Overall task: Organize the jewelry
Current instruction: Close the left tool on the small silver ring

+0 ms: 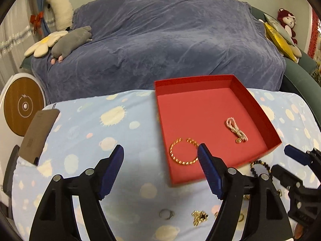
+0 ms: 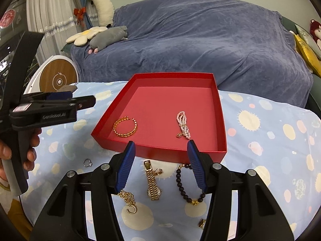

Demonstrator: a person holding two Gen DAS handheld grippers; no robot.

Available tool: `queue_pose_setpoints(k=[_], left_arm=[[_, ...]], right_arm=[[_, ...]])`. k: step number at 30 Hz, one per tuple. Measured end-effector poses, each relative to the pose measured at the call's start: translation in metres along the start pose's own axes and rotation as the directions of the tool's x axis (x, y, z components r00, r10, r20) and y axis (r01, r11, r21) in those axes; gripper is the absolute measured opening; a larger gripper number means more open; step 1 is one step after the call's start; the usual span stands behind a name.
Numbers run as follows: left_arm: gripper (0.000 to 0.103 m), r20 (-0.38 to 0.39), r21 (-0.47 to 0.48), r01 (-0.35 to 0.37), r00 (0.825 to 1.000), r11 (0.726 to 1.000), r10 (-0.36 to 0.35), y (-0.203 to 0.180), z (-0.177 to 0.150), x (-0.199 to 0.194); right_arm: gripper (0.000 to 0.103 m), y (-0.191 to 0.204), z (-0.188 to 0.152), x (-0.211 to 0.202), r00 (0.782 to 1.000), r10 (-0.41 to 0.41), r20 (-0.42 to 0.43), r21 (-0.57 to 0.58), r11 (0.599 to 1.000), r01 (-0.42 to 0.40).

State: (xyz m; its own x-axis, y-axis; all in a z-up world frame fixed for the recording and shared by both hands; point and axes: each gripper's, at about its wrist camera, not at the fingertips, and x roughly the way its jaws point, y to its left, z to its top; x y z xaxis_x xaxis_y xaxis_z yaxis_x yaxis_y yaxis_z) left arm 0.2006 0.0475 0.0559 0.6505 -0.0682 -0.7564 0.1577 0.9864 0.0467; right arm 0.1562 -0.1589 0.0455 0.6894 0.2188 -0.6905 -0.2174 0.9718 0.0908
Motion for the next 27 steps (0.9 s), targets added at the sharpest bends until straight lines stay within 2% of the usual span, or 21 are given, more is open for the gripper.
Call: queue_pose_setpoints(k=[7, 10, 12, 14, 16, 18, 24, 26, 27], left_arm=[[0.073, -0.112, -0.062, 0.037, 0.993, 0.997, -0.044, 0.016, -0.053, 0.013], [0.072, -0.119, -0.024, 0.023, 0.993, 0.999, -0.025, 0.014, -0.068, 0.021], [0.068, -0.133, -0.008, 0.02, 0.991, 1.0, -0.021, 0.013, -0.079, 0.03], [0.058, -0.158, -0.012, 0.025, 0.987, 1.0, -0.027, 0.014, -0.088, 0.039], [0.054, -0.152, -0.026, 0.049, 0.987, 0.998, -0.052, 0.015, -0.096, 0.044], [0.051, -0.147, -0.002, 0.039, 0.988, 0.999, -0.039, 0.012, -0.098, 0.044], [0.024, -0.119, 0.032, 0.08, 0.99, 0.996, -0.076, 0.0, -0.098, 0.041], [0.006, -0.115, 0.031, 0.092, 0.989, 0.995, -0.088, 0.0, -0.096, 0.042], [0.007, -0.114, 0.027, 0.102, 0.989, 0.994, -0.098, 0.0, -0.095, 0.042]], right_arm=[[0.052, 0.013, -0.019, 0.004, 0.996, -0.009, -0.091, 0.005, 1.0, 0.009], [0.052, 0.013, -0.031, 0.001, 0.992, -0.002, -0.123, 0.039, 0.999, 0.007], [0.052, 0.01, -0.037, -0.001, 0.991, -0.009, -0.13, 0.051, 0.999, 0.015], [0.052, 0.006, -0.043, -0.002, 0.99, -0.022, -0.138, 0.052, 0.998, 0.03], [0.052, -0.001, -0.044, -0.001, 0.989, -0.038, -0.146, 0.058, 0.997, 0.047], [0.052, -0.01, -0.045, 0.0, 0.987, -0.045, -0.154, 0.08, 0.995, 0.058], [0.052, -0.027, -0.045, 0.006, 0.982, -0.07, -0.176, 0.106, 0.99, 0.089], [0.052, -0.029, -0.047, 0.006, 0.981, -0.07, -0.18, 0.107, 0.99, 0.091], [0.052, -0.03, -0.048, 0.006, 0.981, -0.072, -0.182, 0.103, 0.99, 0.092]])
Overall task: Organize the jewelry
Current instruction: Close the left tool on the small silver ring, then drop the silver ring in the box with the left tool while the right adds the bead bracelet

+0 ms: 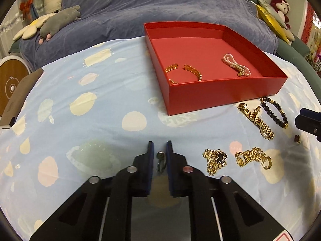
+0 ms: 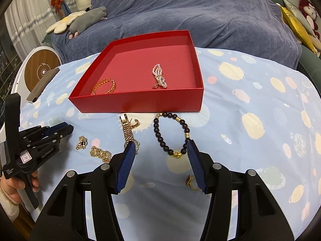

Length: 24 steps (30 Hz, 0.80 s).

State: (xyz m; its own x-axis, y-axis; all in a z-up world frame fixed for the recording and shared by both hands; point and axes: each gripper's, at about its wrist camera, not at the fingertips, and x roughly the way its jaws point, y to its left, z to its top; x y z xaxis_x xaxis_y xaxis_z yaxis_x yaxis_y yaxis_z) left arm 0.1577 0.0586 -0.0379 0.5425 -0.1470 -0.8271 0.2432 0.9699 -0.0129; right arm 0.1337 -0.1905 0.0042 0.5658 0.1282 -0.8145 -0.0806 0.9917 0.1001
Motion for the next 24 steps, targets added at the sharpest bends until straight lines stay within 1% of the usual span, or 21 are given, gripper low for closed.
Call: queue_pose_setpoints(k=[3, 7, 11, 14, 17, 21, 24], left_arm=[[0.006, 0.002, -0.007, 0.04, 0.999, 0.999, -0.039, -0.001, 0.001, -0.002], [0.006, 0.023, 0.012, 0.056, 0.998, 0.998, -0.056, -0.005, 0.001, -0.015], [0.006, 0.038, 0.003, 0.076, 0.996, 0.997, -0.076, -0.002, 0.002, -0.026], [0.006, 0.041, -0.04, 0.089, 0.995, 0.995, -0.087, 0.005, 0.007, -0.031], [0.006, 0.061, -0.081, 0.122, 0.991, 0.989, -0.117, 0.008, 0.014, -0.038], [0.006, 0.097, -0.094, 0.142, 0.986, 0.985, -0.132, 0.006, 0.026, -0.049], [0.006, 0.102, -0.114, 0.156, 0.984, 0.981, -0.145, 0.004, 0.033, -0.049]], right_arm=[[0.052, -0.001, -0.002, 0.001, 1.0, -0.004, -0.005, -0.013, 1.0, 0.004], [0.052, -0.008, -0.002, 0.0, 1.0, -0.005, -0.006, -0.01, 1.0, 0.005], [0.052, -0.016, -0.001, 0.002, 1.0, -0.017, -0.009, -0.005, 1.0, 0.017], [0.052, -0.023, -0.001, 0.009, 0.999, -0.023, -0.024, 0.015, 1.0, 0.023], [0.052, -0.026, -0.001, 0.017, 0.999, -0.014, -0.036, 0.031, 0.999, 0.015], [0.052, -0.022, 0.0, 0.026, 0.999, -0.02, -0.042, 0.004, 1.0, 0.02], [0.052, -0.02, 0.003, 0.036, 0.998, -0.029, -0.047, -0.009, 1.0, 0.029]])
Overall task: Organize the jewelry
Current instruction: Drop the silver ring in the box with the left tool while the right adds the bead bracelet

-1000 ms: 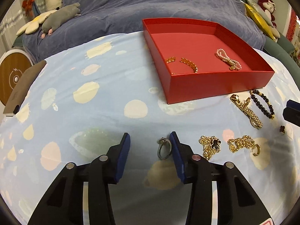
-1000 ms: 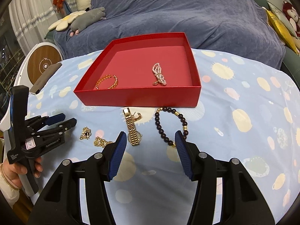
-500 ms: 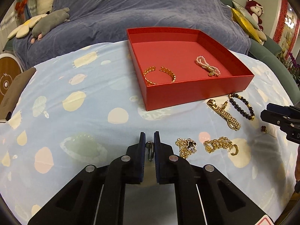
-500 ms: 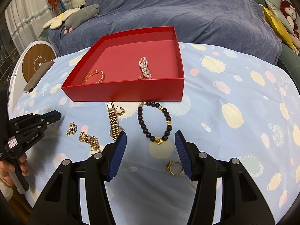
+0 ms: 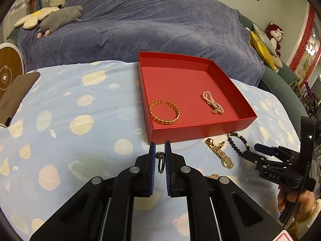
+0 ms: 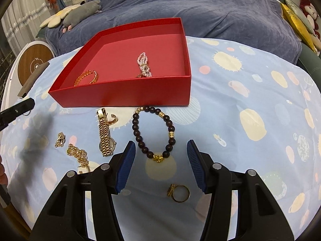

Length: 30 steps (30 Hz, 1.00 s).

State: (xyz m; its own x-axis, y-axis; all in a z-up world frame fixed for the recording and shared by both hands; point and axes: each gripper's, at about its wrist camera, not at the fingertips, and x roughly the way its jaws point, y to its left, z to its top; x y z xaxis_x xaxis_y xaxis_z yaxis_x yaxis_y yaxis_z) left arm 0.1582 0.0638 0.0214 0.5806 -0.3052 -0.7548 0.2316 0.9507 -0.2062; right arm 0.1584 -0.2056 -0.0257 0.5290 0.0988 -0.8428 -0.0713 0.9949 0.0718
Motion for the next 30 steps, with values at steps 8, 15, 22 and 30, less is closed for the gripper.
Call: queue_pose_setpoints(k=[8, 15, 22, 30], left_arm=[[0.006, 0.014, -0.046, 0.024, 1.0, 0.999, -0.023, -0.003, 0.014, 0.003], [0.006, 0.012, -0.069, 0.022, 1.0, 0.997, -0.021, -0.002, 0.017, 0.007], [0.006, 0.014, -0.08, 0.03, 0.999, 0.996, -0.029, -0.004, 0.019, 0.007], [0.006, 0.061, -0.013, 0.025, 0.998, 1.0, -0.024, -0.024, 0.052, 0.006]], right_arm=[[0.038, 0.0, 0.005, 0.009, 1.0, 0.018, 0.003, 0.004, 1.0, -0.018], [0.007, 0.0, 0.005, 0.008, 0.999, 0.038, -0.006, 0.006, 0.999, -0.038], [0.007, 0.008, 0.007, -0.023, 0.997, 0.059, 0.052, -0.01, 0.998, -0.058], [0.007, 0.012, 0.05, -0.073, 0.977, 0.103, 0.189, -0.007, 0.995, -0.104]])
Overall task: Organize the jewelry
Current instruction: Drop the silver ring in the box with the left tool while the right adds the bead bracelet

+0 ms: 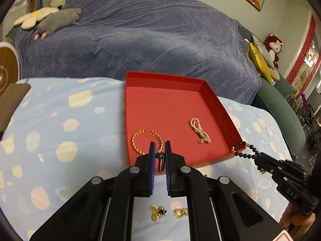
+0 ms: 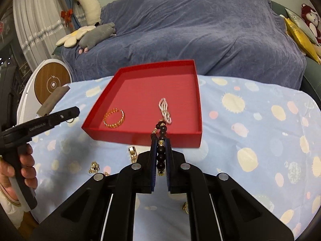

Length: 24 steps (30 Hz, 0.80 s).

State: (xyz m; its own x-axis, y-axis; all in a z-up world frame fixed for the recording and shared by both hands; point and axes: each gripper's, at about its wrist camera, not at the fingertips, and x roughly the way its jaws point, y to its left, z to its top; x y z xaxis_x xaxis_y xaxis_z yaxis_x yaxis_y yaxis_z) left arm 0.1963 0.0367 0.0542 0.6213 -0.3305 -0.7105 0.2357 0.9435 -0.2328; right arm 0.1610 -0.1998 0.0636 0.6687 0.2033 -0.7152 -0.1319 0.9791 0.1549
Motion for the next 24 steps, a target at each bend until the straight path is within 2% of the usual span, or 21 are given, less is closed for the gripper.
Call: queue_pose_setpoints(k=[2, 5, 7, 10, 13, 16, 17, 19, 21, 23, 24], left_arm=[[0.006, 0.013, 0.005, -0.017, 1.0, 1.0, 0.017, -0.001, 0.014, 0.003], [0.006, 0.018, -0.01, 0.003, 1.0, 1.0, -0.002, -0.002, 0.036, 0.013], [0.006, 0.024, 0.0, -0.027, 0.999, 1.0, 0.027, -0.004, 0.053, 0.023], [0.006, 0.02, 0.022, -0.035, 0.999, 0.999, 0.035, -0.01, 0.075, 0.038], [0.007, 0.007, 0.045, -0.041, 0.999, 0.998, 0.041, -0.014, 0.088, 0.055], [0.008, -0.049, 0.04, -0.004, 0.999, 0.999, 0.006, -0.013, 0.094, 0.077], [0.015, -0.067, 0.021, 0.003, 0.998, 1.0, -0.002, -0.01, 0.096, 0.084], [0.024, -0.081, -0.023, -0.009, 0.997, 1.0, 0.007, -0.004, 0.096, 0.089], [0.029, -0.063, -0.047, -0.011, 0.998, 0.999, 0.008, 0.001, 0.095, 0.088], [0.039, -0.043, -0.056, -0.027, 0.999, 0.998, 0.024, 0.003, 0.094, 0.081], [0.039, -0.029, -0.06, -0.03, 0.999, 0.998, 0.028, 0.004, 0.093, 0.077]], right_arm=[[0.007, -0.001, 0.015, 0.003, 1.0, 0.0, 0.021, 0.008, 1.0, 0.0], [0.007, 0.0, 0.04, 0.016, 0.999, 0.004, 0.042, 0.012, 1.0, -0.004], [0.007, 0.001, 0.054, 0.027, 0.999, 0.011, 0.05, 0.02, 1.0, -0.012], [0.007, 0.001, 0.073, 0.046, 0.999, 0.008, 0.052, 0.031, 0.999, -0.009], [0.007, 0.0, 0.085, 0.065, 0.999, -0.011, 0.048, 0.038, 0.999, 0.009], [0.007, -0.007, 0.088, 0.082, 0.999, -0.016, 0.033, 0.058, 0.998, 0.014], [0.009, -0.009, 0.088, 0.085, 0.999, -0.021, 0.034, 0.059, 0.998, 0.019], [0.016, -0.012, 0.086, 0.087, 0.998, -0.05, 0.044, 0.057, 0.997, 0.048], [0.041, -0.014, 0.083, 0.082, 0.996, -0.058, 0.061, 0.071, 0.996, 0.053], [0.046, -0.017, 0.08, 0.073, 0.995, -0.057, 0.083, 0.081, 0.995, 0.05], [0.046, -0.018, 0.078, 0.069, 0.995, -0.053, 0.089, 0.081, 0.996, 0.046]])
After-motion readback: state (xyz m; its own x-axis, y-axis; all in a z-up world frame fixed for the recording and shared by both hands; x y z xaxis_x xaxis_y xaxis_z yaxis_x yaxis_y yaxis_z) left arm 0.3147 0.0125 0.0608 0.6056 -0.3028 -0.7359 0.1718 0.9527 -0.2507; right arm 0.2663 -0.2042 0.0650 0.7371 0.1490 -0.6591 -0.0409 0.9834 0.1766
